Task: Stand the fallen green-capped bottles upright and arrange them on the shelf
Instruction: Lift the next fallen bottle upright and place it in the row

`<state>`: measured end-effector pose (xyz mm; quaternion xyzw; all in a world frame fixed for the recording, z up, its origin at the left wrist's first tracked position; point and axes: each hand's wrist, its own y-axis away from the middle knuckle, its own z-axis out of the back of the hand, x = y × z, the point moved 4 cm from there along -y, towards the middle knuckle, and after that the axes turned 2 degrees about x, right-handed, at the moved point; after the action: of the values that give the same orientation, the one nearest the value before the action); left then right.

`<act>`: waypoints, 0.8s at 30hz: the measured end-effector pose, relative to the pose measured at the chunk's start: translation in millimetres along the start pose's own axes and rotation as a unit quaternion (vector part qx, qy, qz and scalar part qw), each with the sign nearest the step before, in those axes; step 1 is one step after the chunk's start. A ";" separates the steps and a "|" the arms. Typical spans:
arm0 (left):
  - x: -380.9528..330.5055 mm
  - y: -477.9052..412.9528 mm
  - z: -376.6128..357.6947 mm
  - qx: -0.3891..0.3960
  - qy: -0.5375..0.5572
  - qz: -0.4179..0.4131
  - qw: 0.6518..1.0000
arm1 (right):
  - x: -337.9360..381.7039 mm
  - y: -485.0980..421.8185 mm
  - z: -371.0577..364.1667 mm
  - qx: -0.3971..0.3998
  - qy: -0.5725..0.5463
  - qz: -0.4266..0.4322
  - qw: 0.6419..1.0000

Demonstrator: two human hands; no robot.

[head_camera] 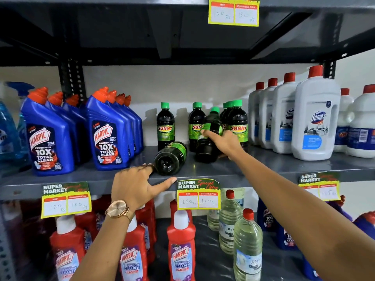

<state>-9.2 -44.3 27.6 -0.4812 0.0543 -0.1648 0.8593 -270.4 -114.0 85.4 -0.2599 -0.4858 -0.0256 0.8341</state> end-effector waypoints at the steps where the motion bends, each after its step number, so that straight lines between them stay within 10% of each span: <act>1: 0.6 -0.7 -0.3 -0.002 -0.001 0.000 1.000 | 1.0 -4.1 -1.1 -0.012 0.003 0.020 1.000; 24: -1.8 0.9 1.6 -0.031 0.007 -0.004 1.000 | -13.3 -14.0 -29.5 0.053 -0.006 0.016 0.998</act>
<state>-10.3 -42.0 27.5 -0.5064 0.0631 -0.1697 0.8431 -258.0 -142.4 68.6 -0.2233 -0.4876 0.0147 0.8439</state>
